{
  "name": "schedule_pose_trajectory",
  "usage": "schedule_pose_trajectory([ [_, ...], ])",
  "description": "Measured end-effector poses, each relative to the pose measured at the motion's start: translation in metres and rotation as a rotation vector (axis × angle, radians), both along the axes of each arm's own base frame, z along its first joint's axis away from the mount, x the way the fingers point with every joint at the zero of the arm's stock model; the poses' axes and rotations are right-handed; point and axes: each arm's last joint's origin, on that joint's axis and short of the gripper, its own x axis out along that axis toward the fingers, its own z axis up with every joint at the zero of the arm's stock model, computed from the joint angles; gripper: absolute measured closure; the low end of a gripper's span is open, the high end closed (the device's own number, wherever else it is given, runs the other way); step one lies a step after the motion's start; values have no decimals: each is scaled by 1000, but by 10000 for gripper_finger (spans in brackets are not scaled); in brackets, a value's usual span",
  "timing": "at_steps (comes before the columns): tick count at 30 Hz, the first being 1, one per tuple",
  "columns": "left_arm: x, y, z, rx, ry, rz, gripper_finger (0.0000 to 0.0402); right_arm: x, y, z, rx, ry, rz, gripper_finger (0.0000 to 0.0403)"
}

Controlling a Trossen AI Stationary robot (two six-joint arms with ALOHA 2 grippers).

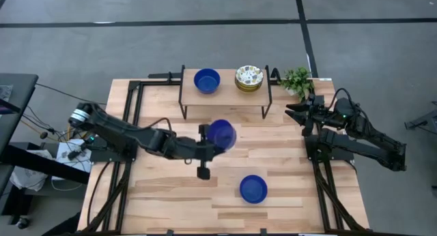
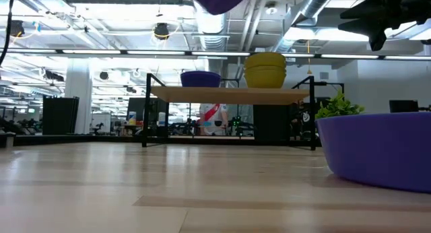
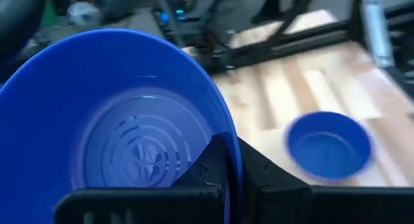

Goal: Pick & Place Mini bowls
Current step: Stack the blue bowl on top of the blue bowl on the shelf

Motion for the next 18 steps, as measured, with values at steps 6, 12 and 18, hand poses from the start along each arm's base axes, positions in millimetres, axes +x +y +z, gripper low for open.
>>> schedule_pose_trajectory([
  [6, 1, 23, 4, 168, 4, 179, 394, 0, 0, 0, 0, 0, -1, 270],
  [12, 4, 54, 10, 408, 43, 369, 394, 0, 0, 0, 0, 0, -1, 269],
  [18, 8, 88, 17, 559, 59, 460, 394, 0, 0, 0, 0, 0, -2, 269],
])
